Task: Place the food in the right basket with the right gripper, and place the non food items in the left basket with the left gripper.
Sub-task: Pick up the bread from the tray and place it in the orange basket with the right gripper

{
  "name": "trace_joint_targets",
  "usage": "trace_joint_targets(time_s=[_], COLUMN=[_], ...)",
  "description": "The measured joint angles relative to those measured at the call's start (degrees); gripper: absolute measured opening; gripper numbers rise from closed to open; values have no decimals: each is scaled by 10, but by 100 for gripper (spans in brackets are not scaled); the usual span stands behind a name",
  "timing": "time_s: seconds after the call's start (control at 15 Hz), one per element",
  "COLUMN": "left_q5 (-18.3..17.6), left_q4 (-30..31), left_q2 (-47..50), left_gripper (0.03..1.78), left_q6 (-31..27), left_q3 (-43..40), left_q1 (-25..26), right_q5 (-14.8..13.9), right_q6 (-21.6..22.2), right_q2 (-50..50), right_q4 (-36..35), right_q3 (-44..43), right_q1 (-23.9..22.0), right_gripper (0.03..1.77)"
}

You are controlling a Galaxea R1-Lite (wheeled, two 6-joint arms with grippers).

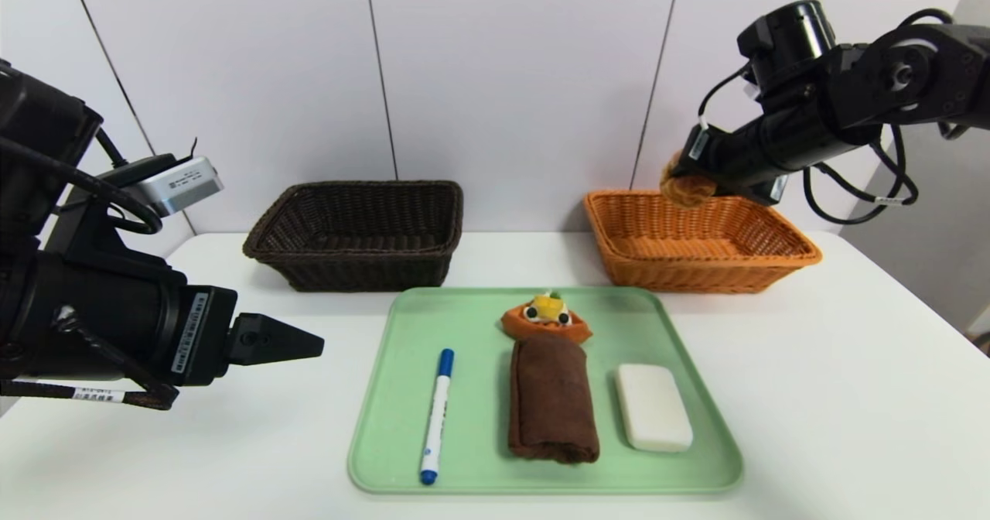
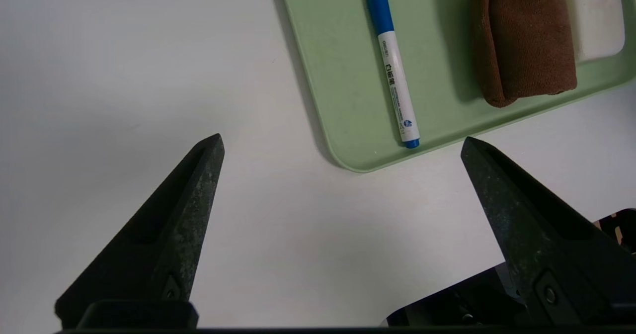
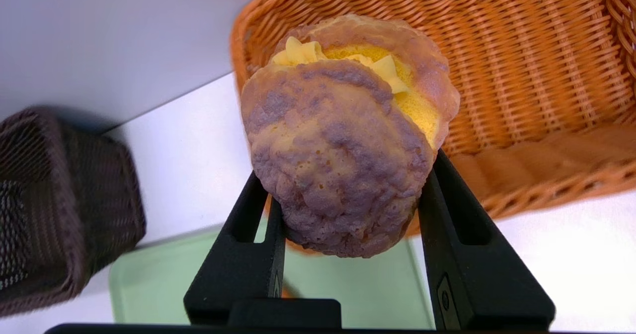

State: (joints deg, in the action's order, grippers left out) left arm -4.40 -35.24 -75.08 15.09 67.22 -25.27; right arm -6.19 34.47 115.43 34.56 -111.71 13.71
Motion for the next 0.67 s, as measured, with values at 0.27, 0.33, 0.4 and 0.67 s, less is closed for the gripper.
trace_joint_targets(time_s=[0.27, 0.33, 0.4, 0.67], left_q5=[-1, -1, -1, -1], left_q4=[0, 0, 0, 0], left_q2=[0, 0, -1, -2], left_gripper=[169, 169, 169, 169], left_q6=[0, 0, 0, 0], left_q3=[-1, -1, -1, -2], left_q1=[-4, -4, -4, -4], right_q5=[8, 9, 9, 9], right_q6=[3, 4, 5, 7], right_q2=[61, 74, 87, 121], right_q4=[-21, -24, -33, -40], right_q3=[0, 0, 0, 0], right_q1=[-30, -33, -36, -44], right_gripper=[76, 76, 76, 76])
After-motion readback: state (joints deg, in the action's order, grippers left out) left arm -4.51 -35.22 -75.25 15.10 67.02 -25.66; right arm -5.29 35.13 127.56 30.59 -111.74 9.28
